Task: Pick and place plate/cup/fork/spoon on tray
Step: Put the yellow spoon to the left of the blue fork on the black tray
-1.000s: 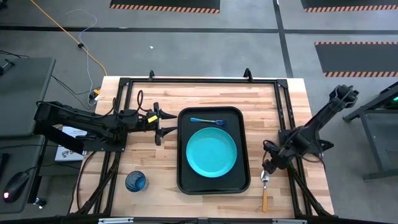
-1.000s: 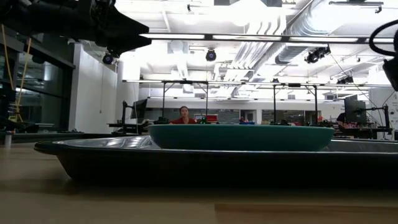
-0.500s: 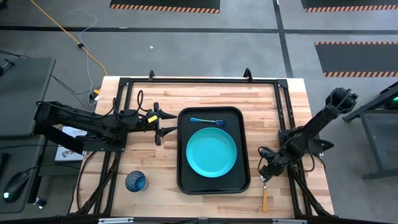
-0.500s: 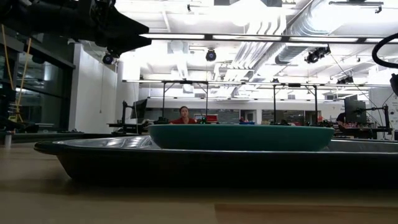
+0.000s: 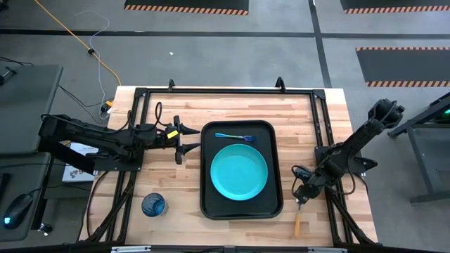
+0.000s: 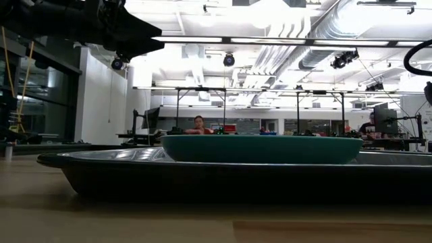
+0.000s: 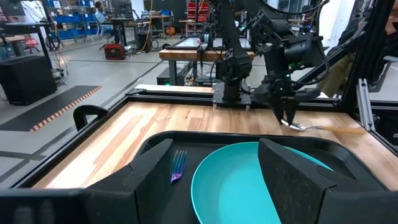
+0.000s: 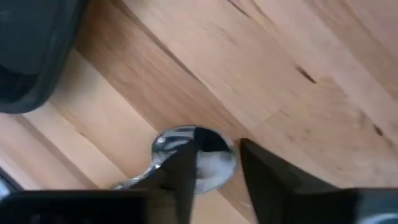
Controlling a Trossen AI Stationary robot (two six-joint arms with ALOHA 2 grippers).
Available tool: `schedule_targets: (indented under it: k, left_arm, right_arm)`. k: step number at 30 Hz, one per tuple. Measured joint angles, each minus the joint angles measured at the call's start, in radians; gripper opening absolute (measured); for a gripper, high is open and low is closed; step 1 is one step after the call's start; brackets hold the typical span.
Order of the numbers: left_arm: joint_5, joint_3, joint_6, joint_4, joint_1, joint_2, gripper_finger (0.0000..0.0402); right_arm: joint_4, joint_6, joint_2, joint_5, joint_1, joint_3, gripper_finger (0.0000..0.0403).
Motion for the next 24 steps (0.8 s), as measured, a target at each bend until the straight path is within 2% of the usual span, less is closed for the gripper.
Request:
schedule_targets:
  k: [3, 5, 9, 12, 17, 19, 24]
  left_arm:
    - [0.0, 0.0, 0.0, 0.0, 0.0, 0.0, 0.0223]
    - [0.0, 0.0, 0.0, 0.0, 0.0, 0.0, 0.0223]
    - [0.0, 0.0, -0.003, 0.001, 0.0, 0.0, 0.0223]
    - [0.0, 0.0, -0.003, 0.002, 0.0, 0.0, 0.0223]
    - [0.0, 0.0, -0.005, 0.002, 0.0, 0.0, 0.0223]
    - [0.0, 0.0, -0.011, 0.002, 0.0, 0.0, 0.0223]
    - [0.0, 0.0, -0.017, 0.002, 0.0, 0.0, 0.0223]
  right_arm:
    - [-0.016, -0.01, 0.0, -0.01, -0.001, 0.0, 0.0039]
    - [0.01, -0.034, -0.001, -0.034, 0.0, 0.001, 0.0014]
    - [0.034, -0.074, 0.0, -0.045, 0.0, -0.001, 0.0021]
    - [0.064, -0.101, -0.016, -0.046, -0.001, -0.001, 0.0006]
    - [0.06, -0.122, -0.081, -0.016, -0.001, 0.008, 0.0003]
    - [0.06, -0.147, -0.106, 0.032, -0.001, 0.034, 0.0001]
    - [0.063, -0.251, -0.122, 0.234, -0.001, 0.14, 0.0001]
